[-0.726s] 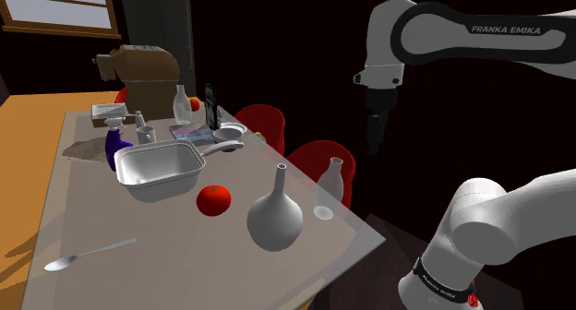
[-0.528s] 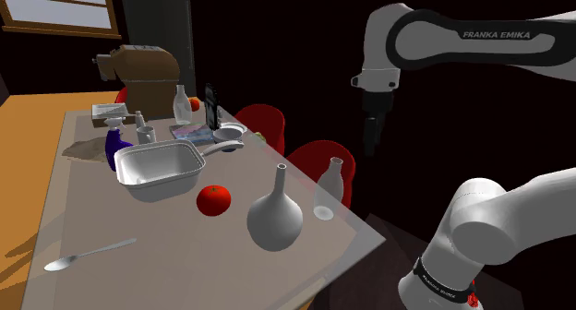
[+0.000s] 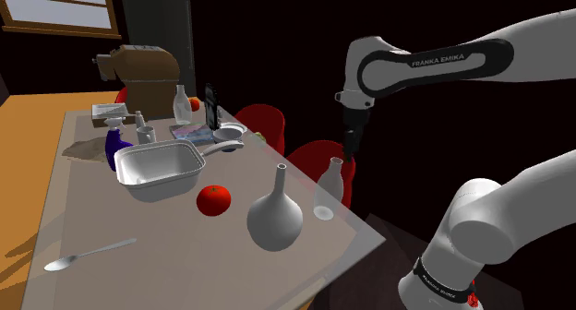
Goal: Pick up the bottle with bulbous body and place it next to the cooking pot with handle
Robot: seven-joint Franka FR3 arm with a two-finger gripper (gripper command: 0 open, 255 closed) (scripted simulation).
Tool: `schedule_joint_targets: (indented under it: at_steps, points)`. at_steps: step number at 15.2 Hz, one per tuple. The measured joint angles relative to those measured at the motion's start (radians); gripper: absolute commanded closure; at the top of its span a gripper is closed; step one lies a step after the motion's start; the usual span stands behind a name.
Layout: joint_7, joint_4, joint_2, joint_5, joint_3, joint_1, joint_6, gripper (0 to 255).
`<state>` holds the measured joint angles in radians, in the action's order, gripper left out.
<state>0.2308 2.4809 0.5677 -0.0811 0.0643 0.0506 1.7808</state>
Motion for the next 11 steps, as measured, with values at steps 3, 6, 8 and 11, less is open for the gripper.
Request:
schedule_joint_targets:
  at_steps: [3, 6, 8, 11]
  points:
    - [0.03, -0.01, -0.092, -0.017, 0.026, 0.009, 0.107, 0]
    - [0.057, -0.02, -0.167, -0.029, 0.048, 0.017, 0.195, 0]
    - [0.064, -0.01, -0.184, -0.032, 0.054, 0.02, 0.227, 0]
    - [0.066, 0.013, -0.203, -0.035, 0.059, 0.022, 0.269, 0]
